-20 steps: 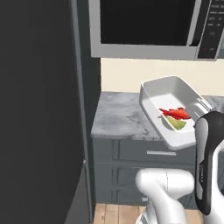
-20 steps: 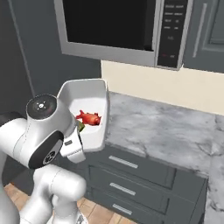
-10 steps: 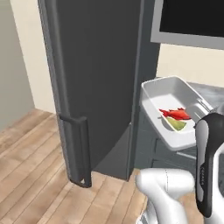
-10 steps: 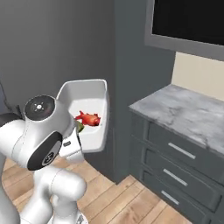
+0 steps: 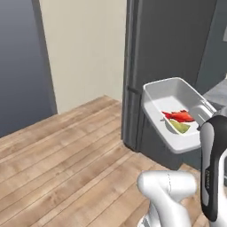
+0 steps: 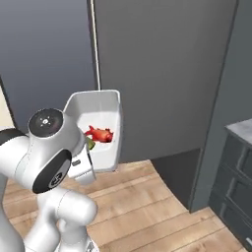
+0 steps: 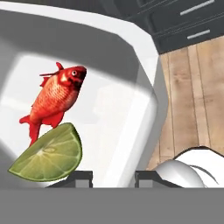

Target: Place the tupperware on the top shelf of the fridge. Make space for the tupperware among the existing items by rearranging them on the shelves if needed. Close the fridge door when finished.

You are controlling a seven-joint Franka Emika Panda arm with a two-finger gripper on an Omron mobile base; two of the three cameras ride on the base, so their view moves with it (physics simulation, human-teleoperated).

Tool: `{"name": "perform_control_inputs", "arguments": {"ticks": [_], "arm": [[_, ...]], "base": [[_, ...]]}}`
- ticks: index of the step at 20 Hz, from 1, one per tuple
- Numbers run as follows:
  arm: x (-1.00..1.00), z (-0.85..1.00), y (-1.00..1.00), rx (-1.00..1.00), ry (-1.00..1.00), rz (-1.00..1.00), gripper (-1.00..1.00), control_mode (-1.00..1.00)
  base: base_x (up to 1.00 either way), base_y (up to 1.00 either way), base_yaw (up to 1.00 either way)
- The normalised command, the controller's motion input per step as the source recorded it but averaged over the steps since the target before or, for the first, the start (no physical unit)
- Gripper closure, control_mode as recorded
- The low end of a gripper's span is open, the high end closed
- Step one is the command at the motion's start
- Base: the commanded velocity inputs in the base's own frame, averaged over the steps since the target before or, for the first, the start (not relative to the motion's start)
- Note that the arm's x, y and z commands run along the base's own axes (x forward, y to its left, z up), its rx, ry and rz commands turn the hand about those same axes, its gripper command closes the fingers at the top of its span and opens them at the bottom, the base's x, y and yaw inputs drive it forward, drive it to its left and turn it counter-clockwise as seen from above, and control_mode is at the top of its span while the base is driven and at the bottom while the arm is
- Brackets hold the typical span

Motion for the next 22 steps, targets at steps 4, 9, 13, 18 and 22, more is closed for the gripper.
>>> {"name": "perform_control_inputs", "arguments": {"ticks": [4, 9, 13, 18, 22], "arm": [[0.0, 0.0, 0.0, 0.0, 0.0, 0.0, 1.0, 1.0], [0.0, 0.0, 0.0, 0.0, 0.0, 0.0, 1.0, 1.0], [0.0, 0.0, 0.0, 0.0, 0.0, 0.0, 1.0, 1.0], [0.0, 0.0, 0.0, 0.0, 0.0, 0.0, 1.0, 1.0], [0.0, 0.0, 0.0, 0.0, 0.0, 0.0, 1.0, 1.0]], "base": [[0.22, 0.94, 0.45], [0.51, 1.0, 0.37], [0.97, 0.66, 0.15], [1.0, 0.09, -0.06], [0.92, 0.0, -0.33]]}}
